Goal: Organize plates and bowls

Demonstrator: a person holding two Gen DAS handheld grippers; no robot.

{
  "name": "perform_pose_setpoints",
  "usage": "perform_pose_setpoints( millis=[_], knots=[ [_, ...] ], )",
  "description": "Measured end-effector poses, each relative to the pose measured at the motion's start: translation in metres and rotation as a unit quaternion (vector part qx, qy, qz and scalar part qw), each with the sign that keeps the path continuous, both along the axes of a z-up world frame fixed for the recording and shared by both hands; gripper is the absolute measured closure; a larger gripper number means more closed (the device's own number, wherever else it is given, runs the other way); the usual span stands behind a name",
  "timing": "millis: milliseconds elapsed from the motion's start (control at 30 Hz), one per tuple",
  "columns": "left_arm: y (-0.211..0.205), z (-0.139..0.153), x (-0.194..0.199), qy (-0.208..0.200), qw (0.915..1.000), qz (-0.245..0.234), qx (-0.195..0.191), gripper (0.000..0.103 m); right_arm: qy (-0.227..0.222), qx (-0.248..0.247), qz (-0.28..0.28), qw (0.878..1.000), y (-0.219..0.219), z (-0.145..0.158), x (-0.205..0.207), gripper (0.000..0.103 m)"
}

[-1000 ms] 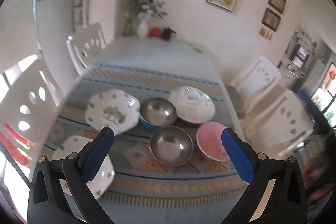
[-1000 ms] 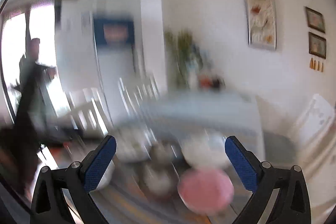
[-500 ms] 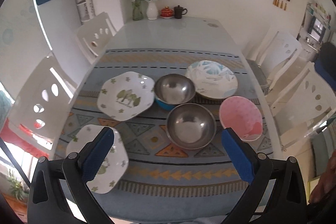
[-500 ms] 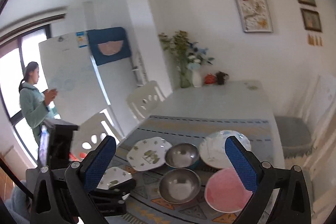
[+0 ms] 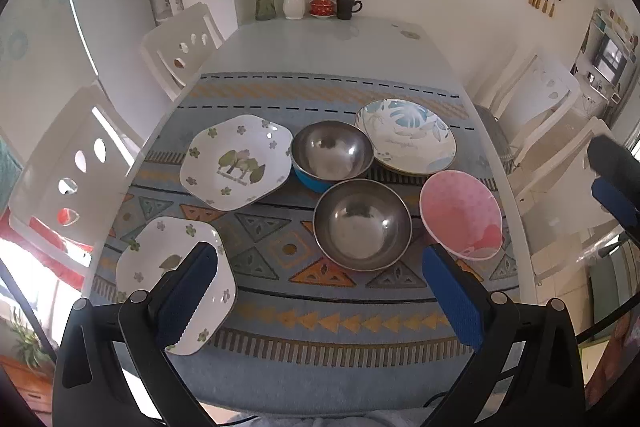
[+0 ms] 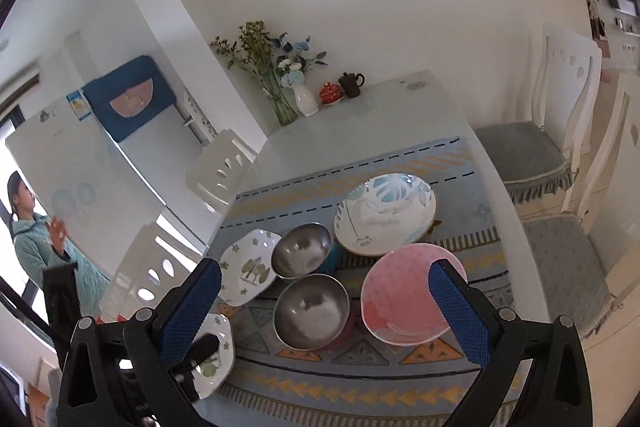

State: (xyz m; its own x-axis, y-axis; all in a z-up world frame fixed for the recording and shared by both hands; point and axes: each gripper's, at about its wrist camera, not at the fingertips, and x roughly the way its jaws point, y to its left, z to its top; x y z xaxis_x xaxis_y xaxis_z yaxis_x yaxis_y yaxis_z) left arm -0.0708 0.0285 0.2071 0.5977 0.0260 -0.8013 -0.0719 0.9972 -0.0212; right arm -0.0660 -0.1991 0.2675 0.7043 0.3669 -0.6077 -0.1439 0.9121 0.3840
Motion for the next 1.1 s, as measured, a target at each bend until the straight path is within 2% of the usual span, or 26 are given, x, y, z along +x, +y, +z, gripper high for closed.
perform_pose_setpoints(
  millis=[300, 833, 1100],
  knots=[
    [0.007, -0.002, 0.001, 0.006, 0.9999, 0.0, -0.01, 0.001, 0.025, -0.015, -0.006, 1.0, 0.005, -0.004, 0.0, 0.0],
    [0.017, -0.005, -0.001, 0.021, 0.9995, -0.024, 0.003, 0.001, 0.075, 0.024, -0.028, 0.996, 0.01, -0.029, -0.007, 0.0],
    [0.041, -0.007, 0.0, 0.019, 0.9998, -0.003, -0.007, 0.001, 0.071, 0.023, -0.011, 0.997, 0.03, -0.029, 0.0, 0.0]
  ],
)
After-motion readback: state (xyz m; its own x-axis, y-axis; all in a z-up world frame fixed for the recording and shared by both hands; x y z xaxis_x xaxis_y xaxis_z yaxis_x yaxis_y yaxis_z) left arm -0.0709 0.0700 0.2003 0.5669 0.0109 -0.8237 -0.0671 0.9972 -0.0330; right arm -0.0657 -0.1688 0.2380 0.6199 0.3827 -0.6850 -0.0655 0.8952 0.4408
